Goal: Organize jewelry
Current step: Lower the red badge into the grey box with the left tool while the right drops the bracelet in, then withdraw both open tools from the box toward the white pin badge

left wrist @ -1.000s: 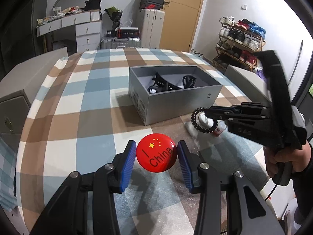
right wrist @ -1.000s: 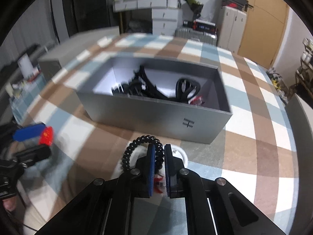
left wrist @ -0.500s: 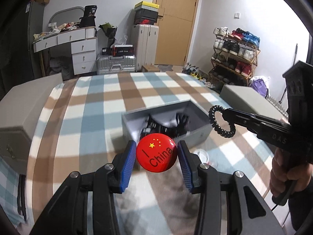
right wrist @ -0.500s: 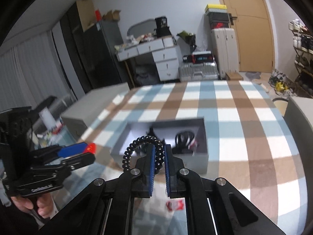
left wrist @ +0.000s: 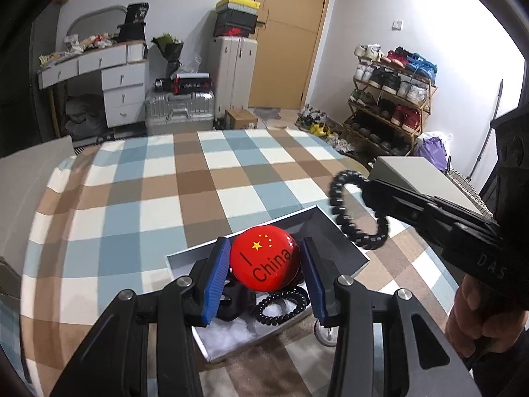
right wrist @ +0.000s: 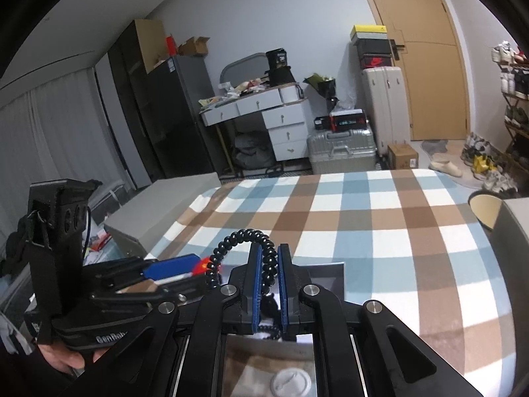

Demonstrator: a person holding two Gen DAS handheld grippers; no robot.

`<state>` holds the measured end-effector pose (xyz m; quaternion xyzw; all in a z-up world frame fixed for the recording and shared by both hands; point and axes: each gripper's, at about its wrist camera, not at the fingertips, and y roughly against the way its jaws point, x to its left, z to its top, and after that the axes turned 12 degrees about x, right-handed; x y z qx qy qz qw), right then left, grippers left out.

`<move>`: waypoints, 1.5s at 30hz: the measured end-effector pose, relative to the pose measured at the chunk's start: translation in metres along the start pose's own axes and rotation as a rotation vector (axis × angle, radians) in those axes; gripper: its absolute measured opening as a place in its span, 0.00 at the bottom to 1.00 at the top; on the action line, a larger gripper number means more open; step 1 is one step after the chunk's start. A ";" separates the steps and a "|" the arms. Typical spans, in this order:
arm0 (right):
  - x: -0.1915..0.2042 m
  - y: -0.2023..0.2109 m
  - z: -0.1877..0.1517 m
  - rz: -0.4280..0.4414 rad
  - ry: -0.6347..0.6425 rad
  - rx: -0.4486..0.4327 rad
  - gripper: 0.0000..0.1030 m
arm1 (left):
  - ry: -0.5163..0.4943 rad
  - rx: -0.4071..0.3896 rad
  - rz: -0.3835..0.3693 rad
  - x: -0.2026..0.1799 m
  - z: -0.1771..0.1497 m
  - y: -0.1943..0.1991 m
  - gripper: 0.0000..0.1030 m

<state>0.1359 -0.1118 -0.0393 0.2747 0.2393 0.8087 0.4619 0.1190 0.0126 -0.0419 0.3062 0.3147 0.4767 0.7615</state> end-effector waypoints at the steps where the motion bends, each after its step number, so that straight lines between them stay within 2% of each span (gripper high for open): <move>1: -0.001 -0.005 0.000 -0.005 -0.001 0.014 0.08 | 0.000 0.007 -0.001 0.000 0.000 -0.003 0.36; 9: -0.020 -0.047 -0.010 -0.003 -0.050 0.131 0.08 | -0.005 0.087 0.015 0.001 -0.003 -0.023 0.36; 15: -0.027 -0.059 -0.013 0.013 -0.070 0.158 0.09 | 0.002 0.106 0.011 0.002 -0.004 -0.027 0.36; 19: -0.025 -0.064 -0.013 0.019 -0.066 0.178 0.11 | -0.015 0.105 -0.021 0.001 -0.003 -0.028 0.37; 22: -0.025 -0.062 -0.014 0.023 -0.071 0.165 0.12 | -0.023 0.115 -0.004 0.000 -0.003 -0.030 0.39; 24: -0.025 -0.059 -0.014 0.026 -0.080 0.157 0.14 | -0.018 0.124 -0.012 0.001 -0.003 -0.029 0.46; 25: -0.026 -0.056 -0.014 0.025 -0.086 0.149 0.18 | -0.014 0.122 -0.012 0.002 -0.003 -0.029 0.56; 26: -0.026 -0.053 -0.014 0.024 -0.090 0.143 0.18 | -0.010 0.114 -0.014 0.003 -0.003 -0.026 0.60; 29: -0.025 -0.047 -0.012 0.024 -0.081 0.131 0.22 | -0.002 0.096 -0.020 0.005 -0.004 -0.019 0.61; 31: -0.023 -0.040 -0.012 0.009 -0.078 0.112 0.36 | -0.002 0.098 -0.010 0.004 -0.003 -0.018 0.62; 32: -0.022 -0.036 -0.012 0.003 -0.079 0.102 0.37 | -0.001 0.096 0.003 0.004 -0.004 -0.015 0.62; 40: -0.025 -0.007 -0.016 -0.016 -0.114 0.058 0.42 | -0.008 0.097 0.099 0.005 -0.012 -0.007 0.63; 45: -0.026 0.014 -0.027 -0.029 -0.126 0.032 0.47 | 0.009 0.059 0.098 0.003 -0.021 0.011 0.64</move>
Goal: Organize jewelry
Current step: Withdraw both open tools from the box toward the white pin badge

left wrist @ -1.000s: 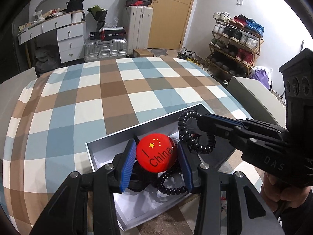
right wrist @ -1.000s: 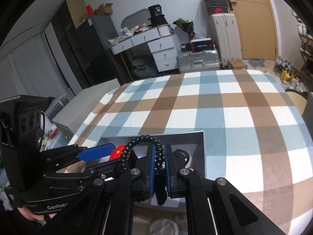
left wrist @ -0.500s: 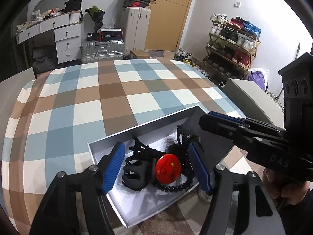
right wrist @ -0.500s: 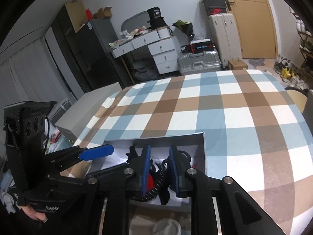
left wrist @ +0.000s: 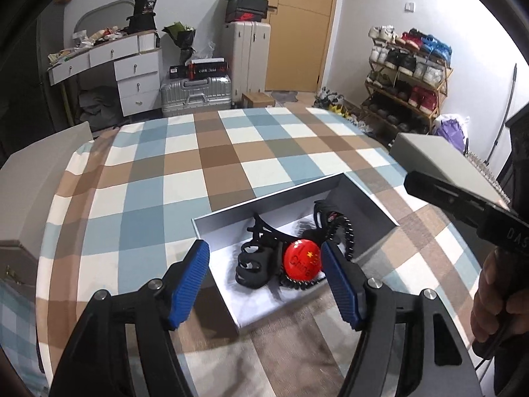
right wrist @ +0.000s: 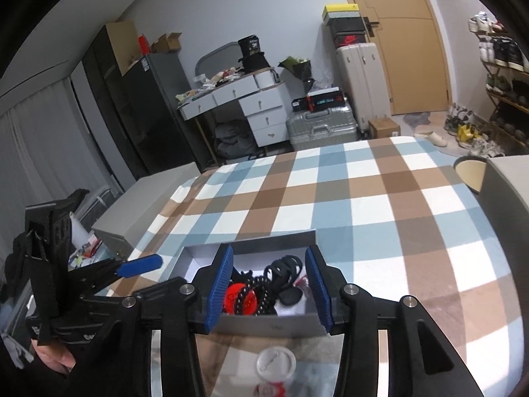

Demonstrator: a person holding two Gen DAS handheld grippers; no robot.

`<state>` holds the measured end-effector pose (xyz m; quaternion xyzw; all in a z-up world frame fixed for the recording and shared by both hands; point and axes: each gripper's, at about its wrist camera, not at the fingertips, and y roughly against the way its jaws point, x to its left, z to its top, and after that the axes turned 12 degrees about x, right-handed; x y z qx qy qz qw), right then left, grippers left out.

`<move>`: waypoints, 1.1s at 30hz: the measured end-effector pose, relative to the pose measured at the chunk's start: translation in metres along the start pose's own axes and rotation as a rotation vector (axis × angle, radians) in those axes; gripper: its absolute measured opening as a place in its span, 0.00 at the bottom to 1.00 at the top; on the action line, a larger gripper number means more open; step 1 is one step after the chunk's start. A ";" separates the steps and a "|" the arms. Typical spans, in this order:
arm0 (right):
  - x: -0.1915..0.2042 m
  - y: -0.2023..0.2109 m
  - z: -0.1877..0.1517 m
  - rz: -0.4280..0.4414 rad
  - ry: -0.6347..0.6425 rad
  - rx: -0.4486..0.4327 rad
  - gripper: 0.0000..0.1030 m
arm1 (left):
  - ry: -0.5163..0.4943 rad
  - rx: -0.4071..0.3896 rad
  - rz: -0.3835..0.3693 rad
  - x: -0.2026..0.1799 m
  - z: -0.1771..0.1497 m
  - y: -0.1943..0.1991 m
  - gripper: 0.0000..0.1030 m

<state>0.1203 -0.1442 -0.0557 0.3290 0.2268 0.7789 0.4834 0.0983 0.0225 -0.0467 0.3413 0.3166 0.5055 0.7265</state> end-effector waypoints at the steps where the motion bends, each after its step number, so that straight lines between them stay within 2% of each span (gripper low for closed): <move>1: -0.001 0.003 -0.003 -0.001 -0.003 -0.002 0.48 | 0.005 -0.007 0.001 -0.001 -0.003 0.003 0.64; 4: -0.002 0.009 -0.018 -0.016 0.003 0.010 0.51 | 0.018 -0.026 0.003 -0.002 -0.012 0.007 0.71; 9: -0.002 0.012 -0.049 -0.039 0.062 0.062 0.59 | 0.005 -0.010 0.006 -0.006 -0.033 0.001 0.71; 14: 0.001 -0.003 -0.076 -0.051 0.088 0.155 0.59 | 0.040 0.042 0.044 -0.008 -0.051 -0.008 0.73; 18: 0.011 -0.011 -0.092 -0.056 0.122 0.178 0.59 | 0.074 0.063 0.030 -0.006 -0.065 -0.011 0.76; 19: 0.012 -0.013 -0.094 -0.051 0.124 0.184 0.59 | 0.079 0.065 0.032 -0.006 -0.068 -0.010 0.81; 20: 0.013 -0.016 -0.097 -0.047 0.124 0.192 0.59 | 0.089 0.070 0.034 -0.005 -0.071 -0.011 0.82; 25: 0.014 -0.029 -0.100 -0.035 0.110 0.224 0.59 | 0.102 0.116 0.036 -0.005 -0.084 -0.013 0.82; 31: 0.012 -0.037 -0.094 -0.035 0.077 0.240 0.51 | 0.115 0.130 0.044 -0.004 -0.095 -0.010 0.82; 33: 0.013 -0.038 -0.092 -0.041 0.079 0.238 0.43 | 0.119 0.134 0.039 -0.003 -0.097 -0.010 0.82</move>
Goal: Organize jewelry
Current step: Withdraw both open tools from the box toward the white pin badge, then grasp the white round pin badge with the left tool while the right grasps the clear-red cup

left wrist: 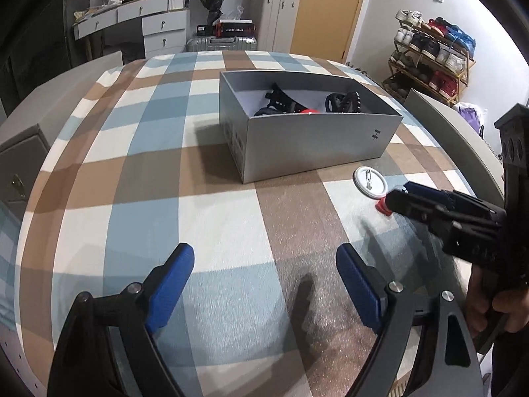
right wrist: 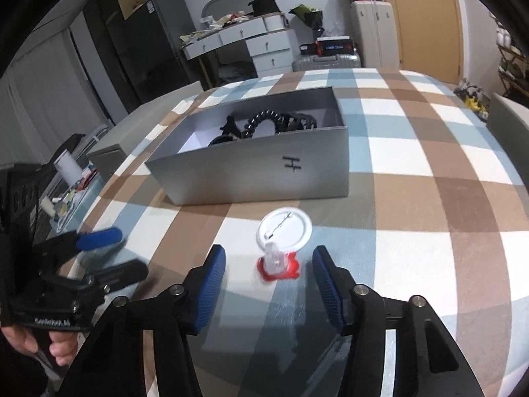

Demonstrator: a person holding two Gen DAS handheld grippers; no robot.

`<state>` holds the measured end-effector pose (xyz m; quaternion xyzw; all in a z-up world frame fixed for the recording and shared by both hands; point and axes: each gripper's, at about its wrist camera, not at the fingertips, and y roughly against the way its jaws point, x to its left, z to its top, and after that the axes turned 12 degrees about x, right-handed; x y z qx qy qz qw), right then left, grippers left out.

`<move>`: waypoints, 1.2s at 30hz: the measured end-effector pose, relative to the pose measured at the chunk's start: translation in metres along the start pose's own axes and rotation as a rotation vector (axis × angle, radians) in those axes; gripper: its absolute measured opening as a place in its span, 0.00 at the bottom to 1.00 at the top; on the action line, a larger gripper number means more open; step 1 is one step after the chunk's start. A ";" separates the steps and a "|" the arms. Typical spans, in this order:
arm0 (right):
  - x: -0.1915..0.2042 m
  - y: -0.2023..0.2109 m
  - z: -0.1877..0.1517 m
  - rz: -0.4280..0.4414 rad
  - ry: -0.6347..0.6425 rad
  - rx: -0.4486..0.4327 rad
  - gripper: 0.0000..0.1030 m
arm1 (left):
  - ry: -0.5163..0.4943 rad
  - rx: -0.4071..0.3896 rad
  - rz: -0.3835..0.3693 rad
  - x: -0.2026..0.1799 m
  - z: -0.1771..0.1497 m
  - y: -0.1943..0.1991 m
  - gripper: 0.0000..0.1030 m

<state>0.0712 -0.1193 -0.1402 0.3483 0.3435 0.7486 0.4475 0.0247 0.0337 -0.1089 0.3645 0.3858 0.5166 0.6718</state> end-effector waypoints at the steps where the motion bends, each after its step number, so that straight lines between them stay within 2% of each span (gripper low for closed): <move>1: 0.001 -0.001 0.001 0.002 0.004 0.007 0.38 | 0.000 0.001 0.000 0.000 0.000 0.000 0.82; 5: 0.002 -0.004 0.000 -0.007 0.012 0.021 0.26 | -0.015 -0.003 -0.003 -0.004 -0.002 0.002 0.82; 7: 0.003 -0.006 0.000 -0.016 0.017 0.032 0.15 | -0.023 -0.006 -0.004 -0.006 -0.001 0.003 0.82; 14: -0.008 0.012 -0.005 -0.023 -0.008 -0.022 0.14 | -0.073 -0.011 -0.024 -0.021 0.010 0.000 0.82; 22: -0.032 0.045 -0.021 -0.039 -0.079 -0.091 0.14 | -0.183 0.038 -0.081 -0.060 0.031 -0.018 0.82; 25: -0.038 0.057 -0.029 -0.042 -0.097 -0.104 0.14 | -0.188 0.045 -0.069 -0.072 0.040 -0.025 0.82; 28: -0.042 0.067 -0.035 -0.042 -0.097 -0.133 0.14 | -0.187 0.059 -0.094 -0.081 0.048 -0.031 0.82; 33: -0.049 0.076 -0.039 -0.042 -0.100 -0.163 0.15 | -0.184 0.111 -0.034 -0.092 0.057 -0.045 0.82; 36: -0.052 0.078 -0.040 -0.029 -0.103 -0.175 0.15 | -0.187 0.123 -0.036 -0.096 0.060 -0.048 0.82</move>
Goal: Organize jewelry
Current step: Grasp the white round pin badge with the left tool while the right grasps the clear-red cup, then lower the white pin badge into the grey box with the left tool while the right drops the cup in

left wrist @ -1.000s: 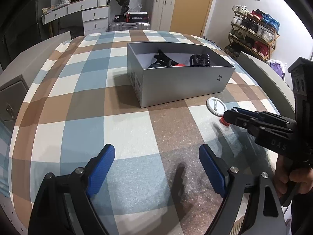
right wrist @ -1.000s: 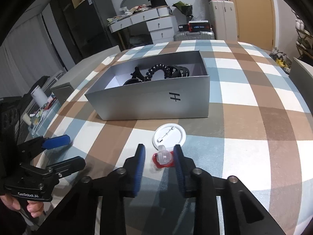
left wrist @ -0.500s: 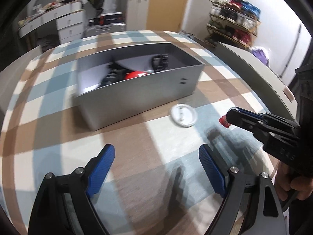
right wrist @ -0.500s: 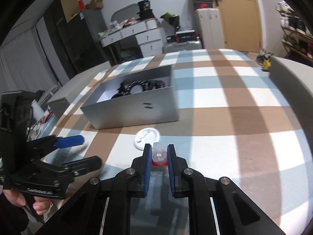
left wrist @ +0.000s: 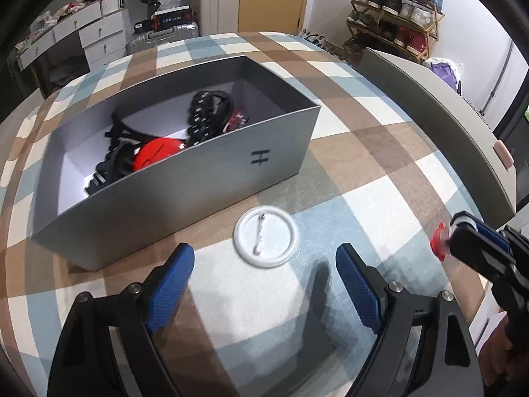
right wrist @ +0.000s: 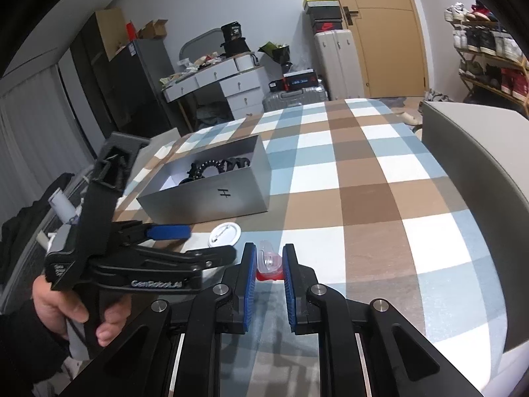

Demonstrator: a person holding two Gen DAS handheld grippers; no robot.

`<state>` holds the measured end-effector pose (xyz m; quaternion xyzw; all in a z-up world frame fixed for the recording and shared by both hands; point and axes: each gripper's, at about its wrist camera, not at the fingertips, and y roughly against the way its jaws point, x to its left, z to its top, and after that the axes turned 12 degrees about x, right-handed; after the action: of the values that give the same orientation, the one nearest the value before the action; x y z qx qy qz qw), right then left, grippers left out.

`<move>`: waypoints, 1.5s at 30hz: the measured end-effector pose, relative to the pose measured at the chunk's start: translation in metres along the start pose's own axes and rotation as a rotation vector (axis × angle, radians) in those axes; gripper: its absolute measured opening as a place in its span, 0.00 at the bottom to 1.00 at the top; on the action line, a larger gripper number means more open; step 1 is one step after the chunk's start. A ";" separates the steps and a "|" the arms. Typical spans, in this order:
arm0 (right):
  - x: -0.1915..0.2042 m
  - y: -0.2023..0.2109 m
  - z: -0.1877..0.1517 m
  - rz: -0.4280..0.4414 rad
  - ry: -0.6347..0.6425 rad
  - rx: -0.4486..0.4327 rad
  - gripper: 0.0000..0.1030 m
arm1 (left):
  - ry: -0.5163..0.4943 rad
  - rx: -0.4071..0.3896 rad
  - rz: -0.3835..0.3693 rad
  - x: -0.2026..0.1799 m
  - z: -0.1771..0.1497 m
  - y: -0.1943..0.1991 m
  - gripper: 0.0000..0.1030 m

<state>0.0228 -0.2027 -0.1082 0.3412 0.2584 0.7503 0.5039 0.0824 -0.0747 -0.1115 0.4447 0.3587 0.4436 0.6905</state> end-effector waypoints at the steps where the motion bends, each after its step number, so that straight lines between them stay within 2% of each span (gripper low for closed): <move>1: 0.000 0.000 0.000 0.003 0.001 -0.003 0.15 | 0.000 0.005 0.009 -0.001 0.001 -0.001 0.82; 4: -0.004 -0.001 -0.002 0.012 0.002 -0.008 0.15 | -0.001 0.011 0.029 -0.002 0.004 -0.005 0.80; 9: -0.010 -0.002 -0.005 0.024 -0.017 0.002 0.15 | -0.020 0.023 0.084 -0.005 0.008 -0.007 0.70; 11: -0.010 -0.002 -0.007 0.039 -0.023 0.008 0.15 | -0.017 0.019 0.084 -0.005 0.008 -0.005 0.54; 12: -0.009 -0.003 -0.008 0.041 -0.020 0.010 0.15 | -0.023 0.015 0.080 -0.005 0.008 -0.004 0.50; 13: -0.008 -0.003 -0.009 0.042 -0.016 0.011 0.15 | -0.031 0.015 0.076 -0.007 0.009 -0.004 0.39; 14: -0.008 -0.004 -0.009 0.043 -0.015 0.012 0.15 | -0.044 0.014 0.073 -0.009 0.008 -0.003 0.36; 21: -0.007 0.002 -0.009 0.050 -0.017 -0.003 0.15 | -0.084 0.028 0.047 -0.016 0.004 0.000 0.36; 28: 0.000 0.004 0.002 0.063 -0.001 -0.016 0.15 | -0.094 -0.041 0.009 -0.016 -0.011 0.037 0.36; 34: 0.016 0.005 0.034 0.109 0.032 -0.050 0.15 | -0.079 -0.141 0.012 -0.001 -0.012 0.078 0.36; 38: 0.031 0.003 0.063 0.132 0.071 -0.083 0.15 | -0.048 -0.190 0.024 0.020 -0.001 0.097 0.36; 45: 0.051 -0.014 0.110 0.193 0.105 -0.093 0.15 | 0.000 -0.233 0.049 0.054 0.018 0.102 0.36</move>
<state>0.1023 -0.1452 -0.0357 0.3012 0.2152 0.8232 0.4304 0.0873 -0.0086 -0.0156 0.3700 0.2938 0.4993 0.7263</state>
